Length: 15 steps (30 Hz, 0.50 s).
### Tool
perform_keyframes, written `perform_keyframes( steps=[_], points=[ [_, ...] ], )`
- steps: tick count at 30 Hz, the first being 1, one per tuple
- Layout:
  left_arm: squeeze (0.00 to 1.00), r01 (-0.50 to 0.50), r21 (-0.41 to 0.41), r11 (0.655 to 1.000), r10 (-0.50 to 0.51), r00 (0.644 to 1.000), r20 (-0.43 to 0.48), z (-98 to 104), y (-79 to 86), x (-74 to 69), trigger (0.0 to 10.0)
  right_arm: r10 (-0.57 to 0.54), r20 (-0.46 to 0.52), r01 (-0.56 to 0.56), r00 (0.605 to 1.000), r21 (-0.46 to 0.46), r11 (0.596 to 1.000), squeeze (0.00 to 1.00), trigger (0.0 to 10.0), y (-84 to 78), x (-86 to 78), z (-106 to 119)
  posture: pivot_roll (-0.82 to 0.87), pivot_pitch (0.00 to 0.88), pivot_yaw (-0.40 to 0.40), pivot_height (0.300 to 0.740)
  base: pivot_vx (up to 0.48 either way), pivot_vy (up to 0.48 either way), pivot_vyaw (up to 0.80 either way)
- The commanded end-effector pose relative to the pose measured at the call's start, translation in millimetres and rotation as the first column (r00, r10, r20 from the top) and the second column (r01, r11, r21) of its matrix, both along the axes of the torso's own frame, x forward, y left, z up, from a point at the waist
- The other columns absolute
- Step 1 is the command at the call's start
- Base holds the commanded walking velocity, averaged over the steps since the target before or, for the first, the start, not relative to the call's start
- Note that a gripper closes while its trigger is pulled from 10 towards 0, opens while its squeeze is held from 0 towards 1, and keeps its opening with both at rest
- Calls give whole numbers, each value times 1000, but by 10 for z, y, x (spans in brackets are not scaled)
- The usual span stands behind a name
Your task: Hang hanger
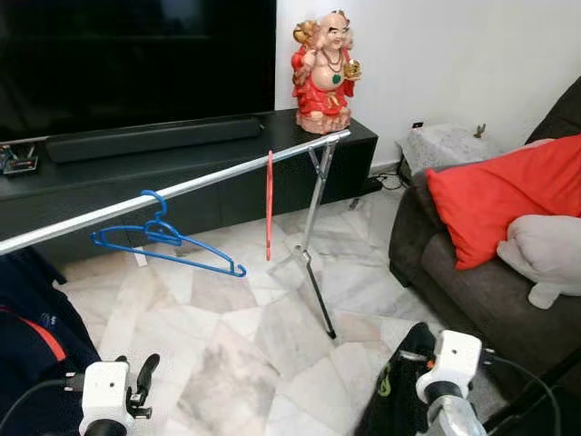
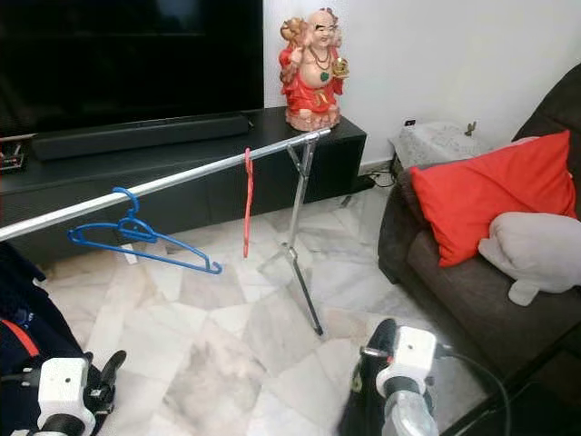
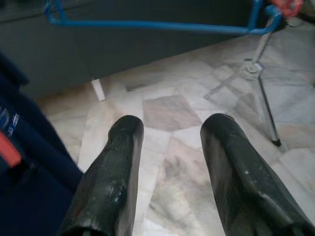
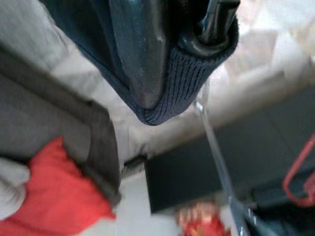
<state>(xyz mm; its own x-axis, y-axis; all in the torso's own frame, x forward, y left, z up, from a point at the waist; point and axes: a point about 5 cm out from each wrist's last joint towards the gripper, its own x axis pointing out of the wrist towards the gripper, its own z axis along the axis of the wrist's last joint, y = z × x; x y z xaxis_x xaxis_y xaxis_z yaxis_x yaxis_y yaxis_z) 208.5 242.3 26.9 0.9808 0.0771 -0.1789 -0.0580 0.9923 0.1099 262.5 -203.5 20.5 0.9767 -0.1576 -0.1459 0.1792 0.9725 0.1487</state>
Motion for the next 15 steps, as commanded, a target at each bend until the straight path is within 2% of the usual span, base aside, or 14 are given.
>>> perform_keyframes(
  steps=[1, 5, 10, 12, 15],
  points=[
    [0, 39, 1, 999, -39, 999, -1, 46, -49, 37, 10000, -38, 75, 39, 996, -4, 999, 0, 10000, -88, 42, 164, 17, 0, 41, 740, 0, 0, 0],
    [0, 87, 4, 996, -87, 996, 17, 116, -144, 79, 10000, -76, 98, 77, 992, 0, 997, 0, 10000, -208, 20, 270, 35, 0, 45, 740, 0, 0, 0],
    [0, 98, -8, 995, -97, 995, 21, 177, -146, 39, 10000, -112, 88, 112, 990, 2, 994, 0, 10000, -289, -30, 286, 35, 0, 40, 740, 0, 0, 0],
    [0, 97, -8, 995, -97, 995, 20, 173, -136, 29, 10000, -118, 83, 117, 990, 12, 993, 0, 10000, -288, -39, 269, 35, 0, 37, 740, 0, 0, 0],
    [0, 87, -20, 996, -87, 996, 13, 166, -115, 3, 10000, -80, 64, 80, 995, 4, 997, 0, 10000, -205, -56, 262, 32, 0, 3, 740, 0, 0, 0]
  ],
)
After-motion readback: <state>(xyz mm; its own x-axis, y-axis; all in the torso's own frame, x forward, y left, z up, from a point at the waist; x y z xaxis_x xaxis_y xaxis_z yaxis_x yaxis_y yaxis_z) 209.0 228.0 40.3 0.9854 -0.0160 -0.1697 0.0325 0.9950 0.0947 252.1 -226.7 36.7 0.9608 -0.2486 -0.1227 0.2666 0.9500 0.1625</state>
